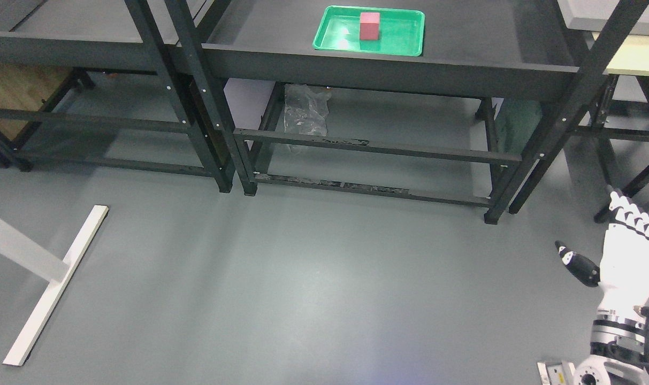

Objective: Pick pink block from left shelf to tray
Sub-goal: 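Approach the shelf and bring the right hand beside the green tray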

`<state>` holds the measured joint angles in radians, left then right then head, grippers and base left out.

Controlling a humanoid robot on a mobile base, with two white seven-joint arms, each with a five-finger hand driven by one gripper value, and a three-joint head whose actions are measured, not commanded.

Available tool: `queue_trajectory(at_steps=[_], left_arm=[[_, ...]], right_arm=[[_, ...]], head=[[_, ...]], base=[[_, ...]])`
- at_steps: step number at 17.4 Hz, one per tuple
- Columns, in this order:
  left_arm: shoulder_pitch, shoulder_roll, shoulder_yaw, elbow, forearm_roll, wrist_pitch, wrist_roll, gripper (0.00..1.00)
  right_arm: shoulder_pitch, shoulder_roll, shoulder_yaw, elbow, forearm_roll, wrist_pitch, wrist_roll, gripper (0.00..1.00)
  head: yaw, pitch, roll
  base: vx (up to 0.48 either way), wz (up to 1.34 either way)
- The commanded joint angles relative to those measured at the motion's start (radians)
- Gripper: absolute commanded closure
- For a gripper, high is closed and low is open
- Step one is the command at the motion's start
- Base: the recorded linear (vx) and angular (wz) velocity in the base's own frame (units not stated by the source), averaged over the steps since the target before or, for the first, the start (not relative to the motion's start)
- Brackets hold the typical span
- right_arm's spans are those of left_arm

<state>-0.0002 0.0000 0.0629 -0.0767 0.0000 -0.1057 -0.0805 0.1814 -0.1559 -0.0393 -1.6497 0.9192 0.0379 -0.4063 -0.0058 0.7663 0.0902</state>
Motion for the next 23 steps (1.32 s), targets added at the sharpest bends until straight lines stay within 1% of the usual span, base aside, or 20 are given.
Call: queue_trajectory(at_steps=[1, 5, 11, 13, 16, 23], left_arm=[[0.009, 0.017, 0.000, 0.000, -0.002, 0.004, 0.001, 0.00], [0.009, 0.017, 0.000, 0.000, -0.002, 0.004, 0.001, 0.00], [0.009, 0.017, 0.000, 0.000, -0.002, 0.004, 0.001, 0.00], [0.009, 0.017, 0.000, 0.000, -0.002, 0.004, 0.001, 0.00], [0.009, 0.017, 0.000, 0.000, -0.002, 0.004, 0.001, 0.00], [0.009, 0.017, 0.000, 0.000, -0.002, 0.004, 0.001, 0.00]], right_arm=[[0.021, 0.030, 0.007, -0.030, -0.023, -0.010, 0.007, 0.00], [0.052, 0.032, 0.007, -0.048, -0.036, -0.045, 0.007, 0.00], [0.056, 0.032, -0.010, -0.058, -0.040, -0.043, 0.007, 0.00], [0.066, 0.030, -0.028, -0.065, -0.072, -0.049, 0.006, 0.00], [0.075, 0.010, -0.030, -0.065, -0.106, -0.078, 0.007, 0.00], [0.073, 0.007, -0.030, -0.065, -0.106, -0.078, 0.017, 0.00]], head=[[0.0000, 0.000, 0.000], [0.0000, 0.000, 0.000], [0.0000, 0.000, 0.000], [0.0000, 0.000, 0.000], [0.0000, 0.000, 0.000], [0.0000, 0.000, 0.000]], base=[[0.057, -0.17], [0.030, -0.04], [0.065, 0.02], [0.129, 0.03], [0.177, 0.14], [0.226, 0.20]])
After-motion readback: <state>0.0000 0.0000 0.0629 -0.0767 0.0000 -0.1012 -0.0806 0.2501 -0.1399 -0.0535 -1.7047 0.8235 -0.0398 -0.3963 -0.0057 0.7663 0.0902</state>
